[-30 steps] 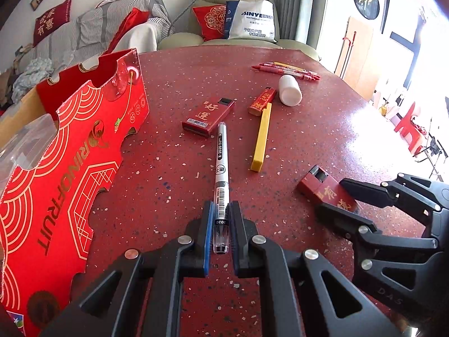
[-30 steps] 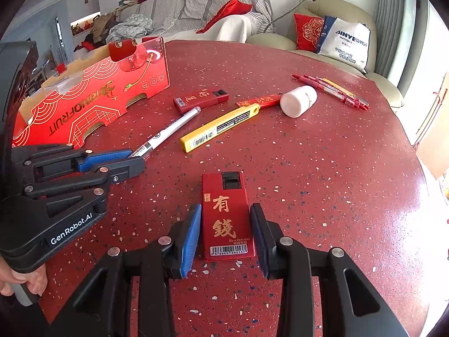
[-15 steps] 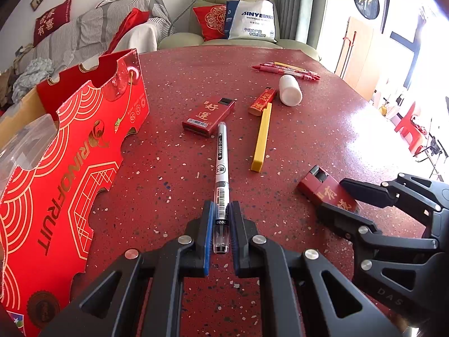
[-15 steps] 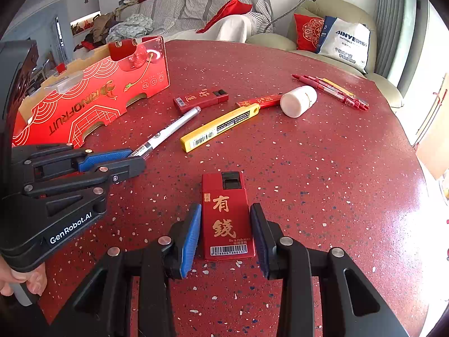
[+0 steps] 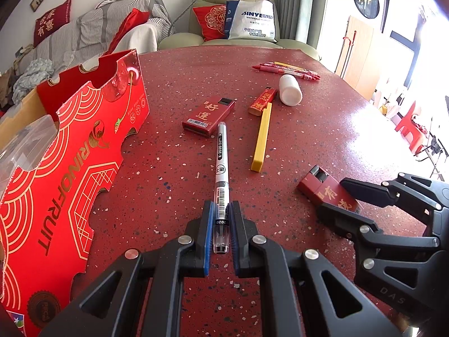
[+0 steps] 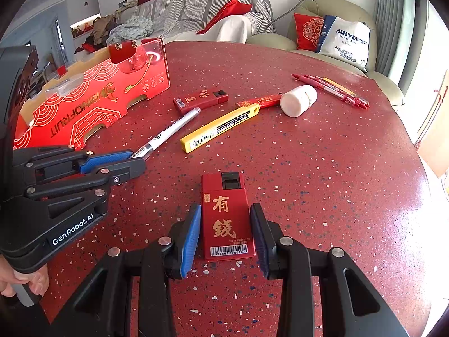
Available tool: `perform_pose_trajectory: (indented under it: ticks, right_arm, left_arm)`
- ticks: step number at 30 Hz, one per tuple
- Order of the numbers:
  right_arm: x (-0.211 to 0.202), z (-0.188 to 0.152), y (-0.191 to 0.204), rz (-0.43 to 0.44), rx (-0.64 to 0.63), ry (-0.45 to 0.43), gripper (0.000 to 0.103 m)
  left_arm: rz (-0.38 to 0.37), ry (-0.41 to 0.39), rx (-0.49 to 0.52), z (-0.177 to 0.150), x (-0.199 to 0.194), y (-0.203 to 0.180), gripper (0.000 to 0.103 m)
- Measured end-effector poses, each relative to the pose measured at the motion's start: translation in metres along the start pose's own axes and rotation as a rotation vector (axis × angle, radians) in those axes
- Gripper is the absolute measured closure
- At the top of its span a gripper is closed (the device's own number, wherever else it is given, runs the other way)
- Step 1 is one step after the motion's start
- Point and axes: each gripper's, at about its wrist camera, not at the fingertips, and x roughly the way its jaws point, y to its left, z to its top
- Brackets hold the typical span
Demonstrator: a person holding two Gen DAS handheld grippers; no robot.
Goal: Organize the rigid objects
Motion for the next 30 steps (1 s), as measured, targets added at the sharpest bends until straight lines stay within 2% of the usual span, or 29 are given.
perform_pose_trajectory:
  ticks: [9,16,21,25,28,30]
  right_arm:
    - [-0.008,-0.002,-0.011,0.022,0.051,-0.047,0.067]
    - [-0.002,0.000,-0.009,0.021,0.044,-0.013,0.066]
    - [0.002,0.003,0.005,-0.047,-0.033,0.020,0.064]
    - [0.001,0.001,0.004,-0.047,-0.023,0.014,0.067]
    - [-0.002,-0.001,0.010,-0.078,-0.045,-0.007,0.067]
    - [-0.010,-0.003,0.012,-0.076,-0.058,-0.053,0.067]
  left_arm:
    - [-0.001,-0.001,-0.003,0.000,0.000,0.000,0.091]
    - [0.002,0.000,-0.003,0.001,0.000,0.001,0.091]
    - [0.002,0.000,-0.003,0.001,0.000,0.002,0.091]
    - [-0.009,-0.001,-0.012,0.001,0.000,0.003,0.091]
    - [-0.014,-0.002,-0.017,0.001,-0.001,0.004,0.091]
    - [-0.008,-0.004,-0.031,0.001,-0.002,0.008,0.091]
